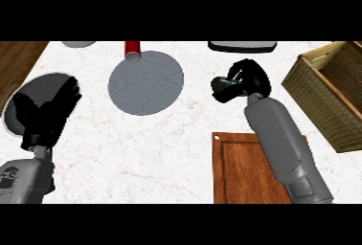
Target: Pick the eggplant from the cutting board and place it in the basket
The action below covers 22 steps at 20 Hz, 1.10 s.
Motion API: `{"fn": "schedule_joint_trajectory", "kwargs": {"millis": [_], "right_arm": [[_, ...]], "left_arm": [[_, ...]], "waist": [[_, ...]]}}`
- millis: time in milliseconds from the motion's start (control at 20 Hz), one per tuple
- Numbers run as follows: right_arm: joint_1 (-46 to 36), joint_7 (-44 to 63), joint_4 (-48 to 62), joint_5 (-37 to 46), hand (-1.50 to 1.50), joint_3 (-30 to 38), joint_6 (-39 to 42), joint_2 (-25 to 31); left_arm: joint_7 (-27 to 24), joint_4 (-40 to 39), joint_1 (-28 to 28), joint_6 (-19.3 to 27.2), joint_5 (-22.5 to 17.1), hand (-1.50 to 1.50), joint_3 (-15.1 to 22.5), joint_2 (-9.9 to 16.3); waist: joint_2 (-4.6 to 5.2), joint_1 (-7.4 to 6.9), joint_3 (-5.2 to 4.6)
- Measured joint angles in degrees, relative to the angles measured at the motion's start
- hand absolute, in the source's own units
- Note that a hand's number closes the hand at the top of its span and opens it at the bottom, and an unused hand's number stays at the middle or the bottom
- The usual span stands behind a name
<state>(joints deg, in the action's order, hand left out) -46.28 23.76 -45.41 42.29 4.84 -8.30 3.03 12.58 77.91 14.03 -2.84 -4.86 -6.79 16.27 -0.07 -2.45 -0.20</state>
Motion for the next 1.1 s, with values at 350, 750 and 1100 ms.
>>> {"fn": "schedule_joint_trajectory", "kwargs": {"millis": [350,750,1100], "right_arm": [[-13.98,17.19,-0.16,7.20,1.50,-2.94,-23.44,-2.48],[-31.04,35.43,9.99,21.87,1.50,-5.11,-28.39,-2.57],[-41.32,39.09,17.79,27.94,1.50,-2.22,-25.95,1.97]], "left_arm": [[0.80,-0.18,2.05,-0.19,0.60,0.00,1.55,-0.84],[0.66,0.09,1.20,0.22,0.89,0.00,1.15,-0.78],[-0.05,0.45,0.18,0.35,0.84,0.00,0.58,-0.87]], "waist": [[0.37,-2.34,-0.04],[0.39,-0.91,-0.02],[0.56,-0.02,0.04]]}}
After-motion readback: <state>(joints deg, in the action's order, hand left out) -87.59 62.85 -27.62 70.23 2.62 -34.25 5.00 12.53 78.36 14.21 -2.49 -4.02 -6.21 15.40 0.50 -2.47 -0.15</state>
